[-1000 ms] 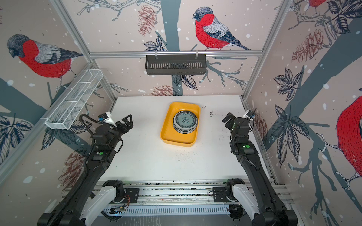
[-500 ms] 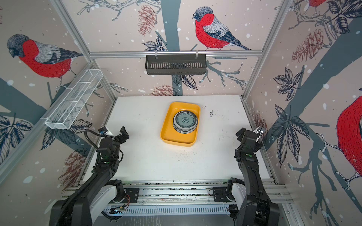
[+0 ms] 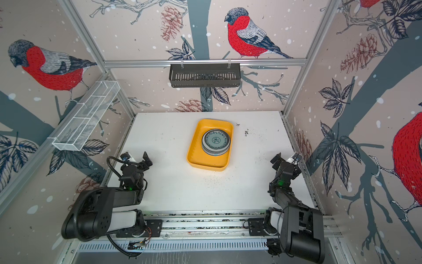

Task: Place the plates into the plastic bin on the countertop
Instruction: Reset both arms

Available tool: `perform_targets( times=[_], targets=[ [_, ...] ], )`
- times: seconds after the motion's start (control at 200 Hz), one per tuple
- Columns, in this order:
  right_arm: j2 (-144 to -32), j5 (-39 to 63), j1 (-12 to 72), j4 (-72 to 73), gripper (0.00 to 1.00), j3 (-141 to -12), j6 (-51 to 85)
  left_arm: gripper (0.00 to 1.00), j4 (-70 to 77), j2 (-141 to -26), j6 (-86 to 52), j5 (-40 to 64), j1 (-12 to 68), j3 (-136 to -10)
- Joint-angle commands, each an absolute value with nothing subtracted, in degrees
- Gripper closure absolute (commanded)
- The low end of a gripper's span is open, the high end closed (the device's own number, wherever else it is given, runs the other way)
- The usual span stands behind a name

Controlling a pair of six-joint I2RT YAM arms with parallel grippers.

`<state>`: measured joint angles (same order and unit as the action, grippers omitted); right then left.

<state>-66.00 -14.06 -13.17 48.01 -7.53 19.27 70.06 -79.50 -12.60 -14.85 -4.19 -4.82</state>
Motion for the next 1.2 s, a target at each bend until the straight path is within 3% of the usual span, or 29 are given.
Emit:
perform_targets(
  times=[0.0, 0.28, 0.55, 0.6, 0.64, 0.74, 0.84, 1.196],
  targets=[
    [-68.72, -13.65, -11.51, 62.12, 0.0, -6.41, 16.7, 0.04, 81.07, -80.86, -9.29, -11.41, -4.07, -4.94],
    [-72.29, -6.68, -8.55, 65.88, 0.0, -7.81, 13.29, 0.03, 80.44, -83.03, -6.36, -5.09, -3.86, -7.08],
    [-89.28, -17.66, 2.98, 86.14, 0.01, -7.5, 4.31, 0.03, 80.74, -87.07, -4.88, -1.12, -3.54, -8.25],
    [-86.86, -18.11, 3.83, 79.27, 0.01, -9.13, 4.0, 0.02, 84.85, -89.88, -3.74, -0.16, -3.59, -8.58],
    [-85.89, -19.29, 4.15, 75.03, 0.0, -10.33, 4.87, 0.01, 79.76, -88.28, -3.59, -0.04, -3.51, -9.89],
    [-88.99, -18.59, 3.3, 80.04, 0.0, -10.33, 4.69, 0.02, 75.1, -88.07, -3.63, -0.91, -3.13, -12.24],
    [-87.0, -15.19, 1.69, 71.74, 0.0, -12.63, 6.3, 0.03, 76.54, -88.78, -3.34, -1.05, -3.05, -12.0],
    [-88.06, -16.08, 2.29, 77.56, 0.0, -10.72, 5.33, 0.03, 76.72, -88.59, -2.27, -3.8, -1.45, -11.95]
  ],
)
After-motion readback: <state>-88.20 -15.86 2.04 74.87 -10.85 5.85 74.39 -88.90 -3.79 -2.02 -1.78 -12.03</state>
